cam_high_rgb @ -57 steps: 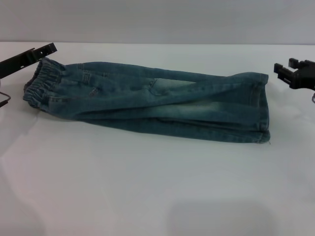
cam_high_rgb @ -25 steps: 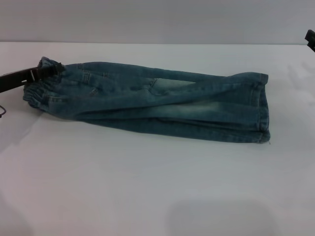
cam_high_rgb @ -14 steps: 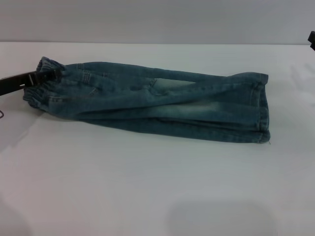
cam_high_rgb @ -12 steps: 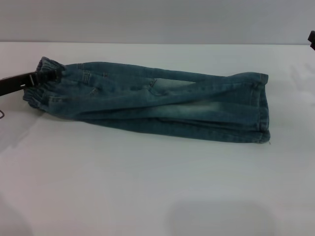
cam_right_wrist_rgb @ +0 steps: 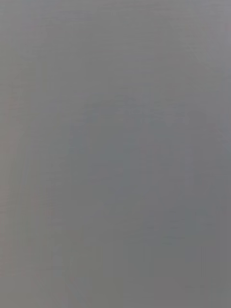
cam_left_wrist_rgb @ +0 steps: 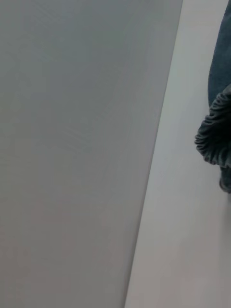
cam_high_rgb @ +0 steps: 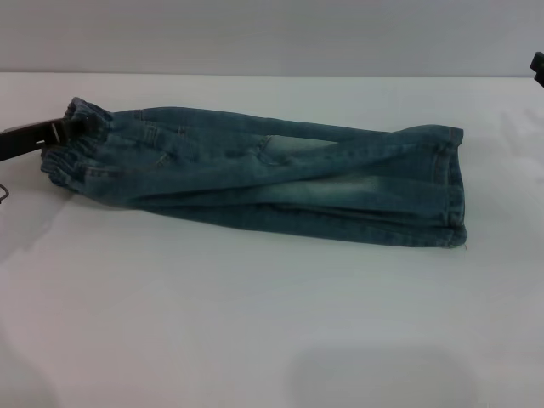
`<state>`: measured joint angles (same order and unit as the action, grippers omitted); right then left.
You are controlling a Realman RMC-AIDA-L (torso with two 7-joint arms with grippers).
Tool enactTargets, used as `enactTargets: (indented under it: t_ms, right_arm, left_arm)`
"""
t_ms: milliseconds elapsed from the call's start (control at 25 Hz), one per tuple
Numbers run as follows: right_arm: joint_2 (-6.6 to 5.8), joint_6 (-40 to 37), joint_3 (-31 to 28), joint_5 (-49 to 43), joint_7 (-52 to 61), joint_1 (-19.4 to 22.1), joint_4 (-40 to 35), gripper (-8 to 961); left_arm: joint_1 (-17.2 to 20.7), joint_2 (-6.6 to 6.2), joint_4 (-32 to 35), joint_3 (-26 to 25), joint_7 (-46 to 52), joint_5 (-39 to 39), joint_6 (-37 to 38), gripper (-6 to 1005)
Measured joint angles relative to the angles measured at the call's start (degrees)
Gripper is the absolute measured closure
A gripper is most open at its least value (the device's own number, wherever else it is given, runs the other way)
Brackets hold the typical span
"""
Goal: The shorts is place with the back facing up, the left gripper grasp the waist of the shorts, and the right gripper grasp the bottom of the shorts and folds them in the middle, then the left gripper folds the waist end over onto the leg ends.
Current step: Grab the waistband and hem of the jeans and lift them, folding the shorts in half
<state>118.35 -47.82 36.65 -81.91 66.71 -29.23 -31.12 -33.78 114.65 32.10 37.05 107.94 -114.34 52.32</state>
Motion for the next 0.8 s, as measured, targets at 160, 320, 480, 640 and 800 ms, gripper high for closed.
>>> enactTargets:
  t_ms: [160,320,480,640,800]
  right_arm:
    - [0.00,0.0,0.0,0.0,0.0,0.1,0.0,516]
    - [0.01,0.2,0.0,0.0,0.0,0.2,0.0,516]
    - [0.03,0.2,0.0,0.1,0.0,0.2,0.0,516]
    - [0.04,0.3,0.0,0.0,0.0,0.1,0.0,516]
    - [0.04,0.2,0.0,0.0,0.0,0.0,0.0,516]
  left_arm:
    - [-0.1,0.10,0.4,0.2,0.0,0.0,0.0,568]
    - [-0.1,0.13,0.4,0.2,0.0,0.0,0.0,741]
    - [-0.2,0.13,0.4,0.2,0.0,0.1,0.0,879]
    - [-0.4,0.65,1.0,-0.2,0.0,1.5,0.2,907]
    - [-0.6,1.20,1.9,-0.2,0.0,3.4,0.2,935]
